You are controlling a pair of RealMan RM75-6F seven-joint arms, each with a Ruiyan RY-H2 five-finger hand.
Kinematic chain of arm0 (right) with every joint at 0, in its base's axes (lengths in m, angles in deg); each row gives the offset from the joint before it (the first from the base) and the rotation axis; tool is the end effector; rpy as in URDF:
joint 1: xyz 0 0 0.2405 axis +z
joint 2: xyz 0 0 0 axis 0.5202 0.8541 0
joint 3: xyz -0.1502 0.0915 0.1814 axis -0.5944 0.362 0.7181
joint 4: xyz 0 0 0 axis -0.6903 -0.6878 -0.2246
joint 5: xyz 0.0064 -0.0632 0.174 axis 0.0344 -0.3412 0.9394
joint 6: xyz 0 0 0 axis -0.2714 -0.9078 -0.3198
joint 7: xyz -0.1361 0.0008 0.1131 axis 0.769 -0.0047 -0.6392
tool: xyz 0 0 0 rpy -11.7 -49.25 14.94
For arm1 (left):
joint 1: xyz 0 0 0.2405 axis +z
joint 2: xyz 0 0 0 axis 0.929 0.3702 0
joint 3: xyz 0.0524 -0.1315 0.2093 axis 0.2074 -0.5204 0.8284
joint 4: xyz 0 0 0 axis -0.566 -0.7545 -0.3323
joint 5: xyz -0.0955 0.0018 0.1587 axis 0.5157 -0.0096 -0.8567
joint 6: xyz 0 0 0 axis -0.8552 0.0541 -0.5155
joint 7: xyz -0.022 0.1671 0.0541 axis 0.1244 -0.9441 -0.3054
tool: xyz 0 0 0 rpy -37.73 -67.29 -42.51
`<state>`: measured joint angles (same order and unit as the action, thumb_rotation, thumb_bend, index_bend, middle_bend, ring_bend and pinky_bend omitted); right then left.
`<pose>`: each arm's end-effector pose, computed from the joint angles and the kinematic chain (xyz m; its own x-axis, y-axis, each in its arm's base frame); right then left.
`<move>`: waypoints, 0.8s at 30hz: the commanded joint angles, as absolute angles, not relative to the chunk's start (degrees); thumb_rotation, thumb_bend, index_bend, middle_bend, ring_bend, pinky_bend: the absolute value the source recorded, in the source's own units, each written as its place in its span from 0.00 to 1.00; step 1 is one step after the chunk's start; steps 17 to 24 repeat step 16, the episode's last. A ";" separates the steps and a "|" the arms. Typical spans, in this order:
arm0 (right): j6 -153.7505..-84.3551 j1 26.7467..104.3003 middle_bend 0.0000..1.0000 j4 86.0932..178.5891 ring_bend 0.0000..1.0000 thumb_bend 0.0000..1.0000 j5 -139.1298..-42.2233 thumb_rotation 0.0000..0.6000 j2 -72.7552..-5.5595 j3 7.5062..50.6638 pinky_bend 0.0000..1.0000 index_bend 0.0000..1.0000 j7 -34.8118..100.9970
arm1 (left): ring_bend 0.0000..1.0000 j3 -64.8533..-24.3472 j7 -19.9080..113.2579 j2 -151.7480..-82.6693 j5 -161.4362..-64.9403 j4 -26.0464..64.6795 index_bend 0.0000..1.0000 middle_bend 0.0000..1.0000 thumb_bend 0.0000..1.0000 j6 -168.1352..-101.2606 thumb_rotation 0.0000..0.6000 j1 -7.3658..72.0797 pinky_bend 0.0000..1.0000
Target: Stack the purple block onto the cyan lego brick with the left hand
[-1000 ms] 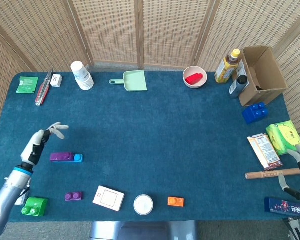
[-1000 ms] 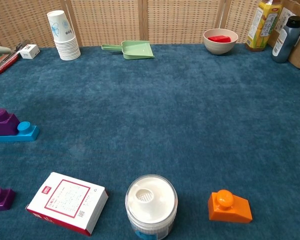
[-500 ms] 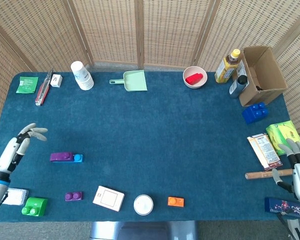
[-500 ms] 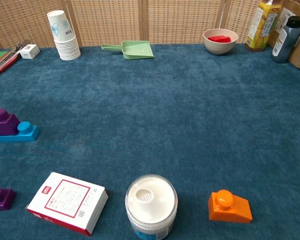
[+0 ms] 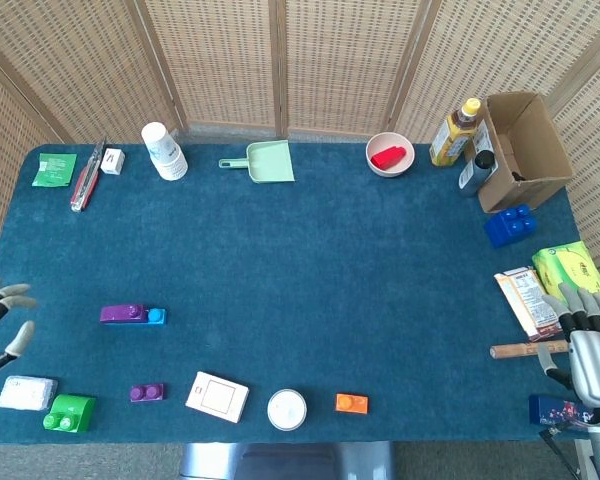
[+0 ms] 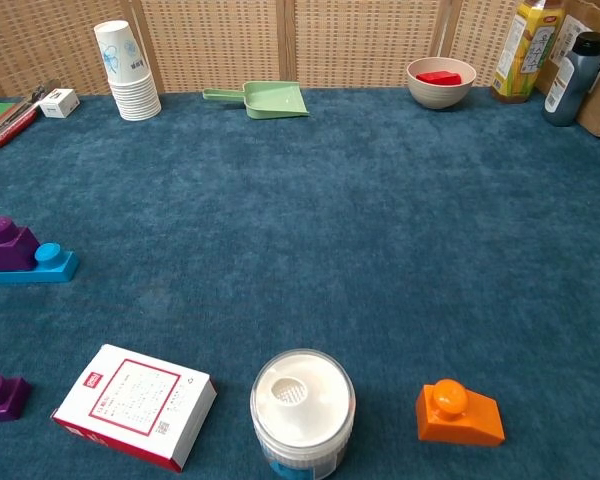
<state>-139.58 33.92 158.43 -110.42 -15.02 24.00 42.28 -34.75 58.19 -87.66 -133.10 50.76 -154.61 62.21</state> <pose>-0.2915 -0.2055 0.2028 0.4618 -0.0014 0.8870 -0.8846 0.0722 0.4607 -0.2894 0.1998 0.2091 0.1895 0.0744 0.9791 0.9773 0.0815 -0.1954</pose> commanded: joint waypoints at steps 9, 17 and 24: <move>-139.63 33.98 0.09 159.35 0.00 0.37 -111.48 1.00 -15.67 23.11 0.04 0.19 43.30 | 0.06 -32.63 50.09 -89.93 -136.37 52.16 0.32 0.22 0.35 -162.81 0.23 69.16 0.00; -139.19 33.98 0.09 158.56 0.00 0.37 -110.96 1.00 -16.19 22.88 0.04 0.19 42.63 | 0.06 -33.53 48.70 -91.53 -137.27 52.81 0.33 0.22 0.35 -162.54 0.27 69.15 0.00; -139.19 33.98 0.09 158.56 0.00 0.37 -110.96 1.00 -16.19 22.88 0.04 0.19 42.63 | 0.06 -33.53 48.70 -91.53 -137.27 52.81 0.33 0.22 0.35 -162.54 0.27 69.15 0.00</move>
